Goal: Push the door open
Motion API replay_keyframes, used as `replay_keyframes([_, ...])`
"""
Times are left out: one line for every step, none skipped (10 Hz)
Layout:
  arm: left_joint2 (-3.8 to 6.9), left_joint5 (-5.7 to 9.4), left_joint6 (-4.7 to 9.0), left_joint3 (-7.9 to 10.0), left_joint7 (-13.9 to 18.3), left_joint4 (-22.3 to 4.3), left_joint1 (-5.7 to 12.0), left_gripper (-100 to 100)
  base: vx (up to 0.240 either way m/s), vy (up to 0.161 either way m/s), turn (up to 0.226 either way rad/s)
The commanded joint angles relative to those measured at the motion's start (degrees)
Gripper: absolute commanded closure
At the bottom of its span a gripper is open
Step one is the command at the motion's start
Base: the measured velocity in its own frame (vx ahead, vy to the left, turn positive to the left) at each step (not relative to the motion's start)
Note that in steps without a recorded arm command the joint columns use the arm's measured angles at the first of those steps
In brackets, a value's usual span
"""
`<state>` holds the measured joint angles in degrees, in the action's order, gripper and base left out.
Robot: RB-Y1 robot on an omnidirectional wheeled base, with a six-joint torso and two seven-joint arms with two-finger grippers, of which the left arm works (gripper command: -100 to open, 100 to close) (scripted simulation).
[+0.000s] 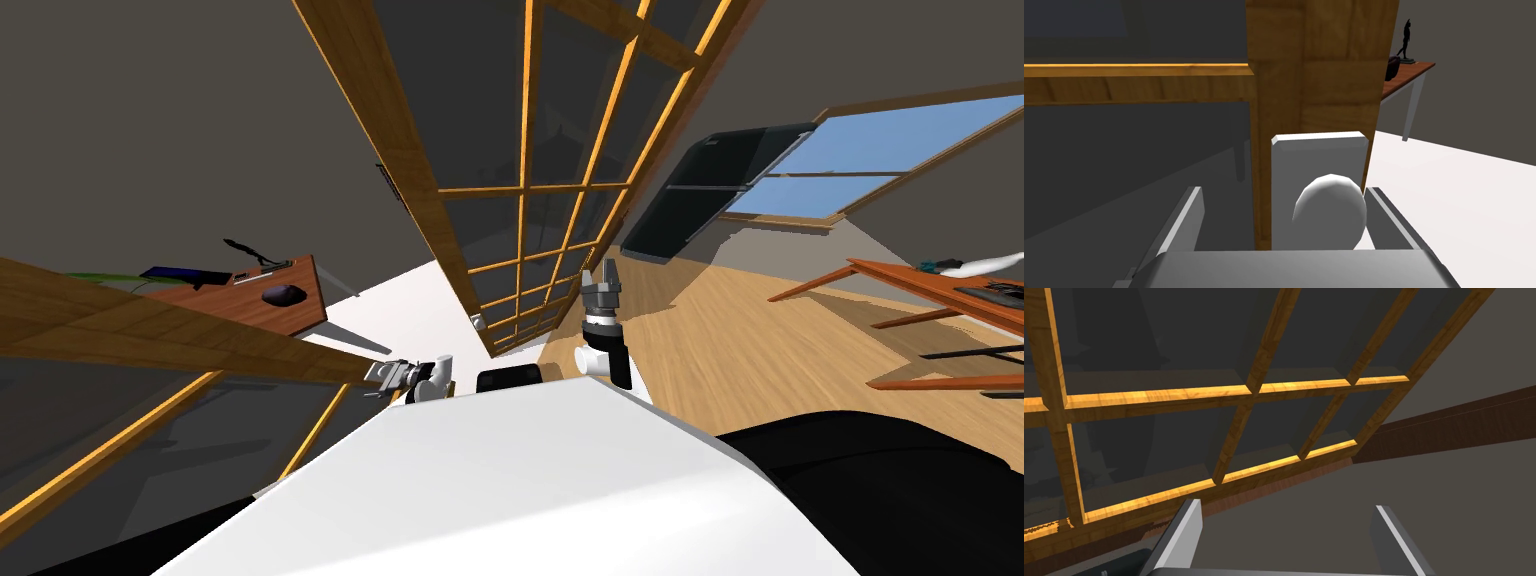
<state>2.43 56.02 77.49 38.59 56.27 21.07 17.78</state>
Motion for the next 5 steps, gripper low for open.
replay_keyframes([-0.21,0.38,0.16,0.58,-1.48,2.86,-1.16,100,0.041,0.124,-0.021])
replay_keyframes([-0.21,0.38,0.16,0.58,-1.48,1.33,-1.16,100,0.025,0.056,0.042])
replay_keyframes([-0.21,0.38,0.16,0.58,-1.48,2.79,-1.16,100,0.004,0.013,0.022])
replay_keyframes([-0.21,0.38,0.16,0.58,-1.48,3.8,-1.16,100,-0.007,-0.012,-0.006])
replay_keyframes([0.08,1.41,1.03,1.62,-1.66,3.67,-1.06,100,-0.002,0.042,-0.132])
